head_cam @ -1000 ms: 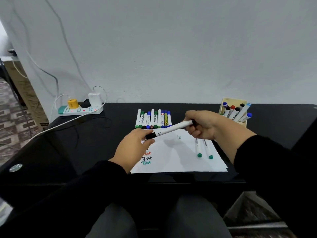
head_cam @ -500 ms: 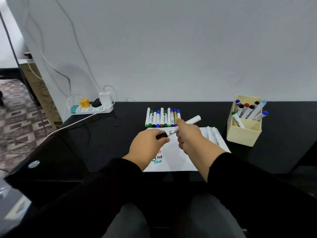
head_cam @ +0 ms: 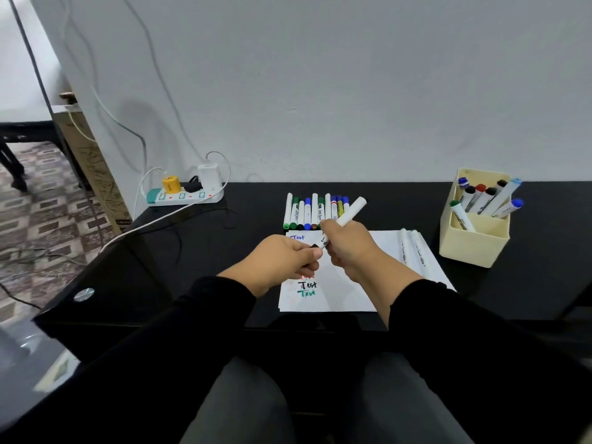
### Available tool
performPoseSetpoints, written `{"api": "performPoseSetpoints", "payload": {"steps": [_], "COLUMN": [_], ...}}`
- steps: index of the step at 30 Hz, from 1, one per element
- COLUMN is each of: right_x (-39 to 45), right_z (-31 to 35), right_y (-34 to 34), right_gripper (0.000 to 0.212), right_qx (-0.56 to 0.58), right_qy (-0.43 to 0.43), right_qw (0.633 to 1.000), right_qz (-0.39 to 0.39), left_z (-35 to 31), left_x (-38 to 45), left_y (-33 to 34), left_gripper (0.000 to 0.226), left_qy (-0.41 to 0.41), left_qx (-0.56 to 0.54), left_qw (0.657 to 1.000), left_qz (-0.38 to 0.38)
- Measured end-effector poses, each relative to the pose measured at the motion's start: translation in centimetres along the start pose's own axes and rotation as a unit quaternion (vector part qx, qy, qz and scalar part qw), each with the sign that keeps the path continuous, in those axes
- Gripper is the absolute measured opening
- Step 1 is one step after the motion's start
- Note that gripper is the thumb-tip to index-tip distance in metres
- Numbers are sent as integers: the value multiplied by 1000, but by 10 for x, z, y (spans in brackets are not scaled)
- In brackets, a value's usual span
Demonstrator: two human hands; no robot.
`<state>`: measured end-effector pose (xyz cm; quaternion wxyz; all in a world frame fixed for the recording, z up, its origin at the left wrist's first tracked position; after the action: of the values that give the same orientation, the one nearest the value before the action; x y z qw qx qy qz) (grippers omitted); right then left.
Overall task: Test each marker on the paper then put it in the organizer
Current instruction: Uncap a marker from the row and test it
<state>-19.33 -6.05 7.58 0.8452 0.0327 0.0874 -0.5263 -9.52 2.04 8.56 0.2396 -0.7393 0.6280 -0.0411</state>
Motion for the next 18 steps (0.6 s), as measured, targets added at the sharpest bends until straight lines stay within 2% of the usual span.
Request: {"api": "performPoseSetpoints", "payload": {"steps": [3, 7, 11, 13, 15, 16, 17, 18], "right_x": [1, 6, 11, 13, 15, 17, 19, 20], "right_z": [-3, -3, 0, -2, -4, -4, -4, -4], "right_y": [6, 16, 24, 27, 31, 33, 36, 39], "right_gripper": [12, 8, 7, 11, 20, 24, 27, 25], "right_qx": [-8, -17, -21, -5, 3, 0, -3, -3], "right_qy": [15, 44, 50, 61, 79, 85, 88, 88], "right_qw": [1000, 998, 998, 998, 996, 995, 995, 995], "right_qz": [-14, -38, -10, -21, -43, -51, -54, -48], "left_z": [5, 6, 9, 11, 9, 8, 8, 9], "left_x": [-1, -2, -7, -6, -5, -6, -5, -5], "left_y": [-3, -8, -12, -16, -17, -16, -16, -18], "left_gripper": [17, 17, 18, 22, 30, 33, 34, 32], "left_qy": [-19, -19, -33, -23, -11, -6, -4, -5], "left_qx": [-37, 37, -61, 38, 206, 248, 253, 214], "left_qw": [999, 998, 997, 997, 973, 961, 959, 970], "left_qz": [9, -47, -23, -58, -102, -119, -124, -117]}}
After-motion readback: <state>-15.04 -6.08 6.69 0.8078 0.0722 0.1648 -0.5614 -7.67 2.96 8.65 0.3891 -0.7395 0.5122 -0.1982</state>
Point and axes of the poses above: each hand's wrist, its own x-axis towards the middle knuckle, its own y-axis out of the palm, z = x × y, the point moved 4 cm from there along x, towards the middle knuckle, and after that the axes turned 5 degrees about z, right-handed, at the moved point
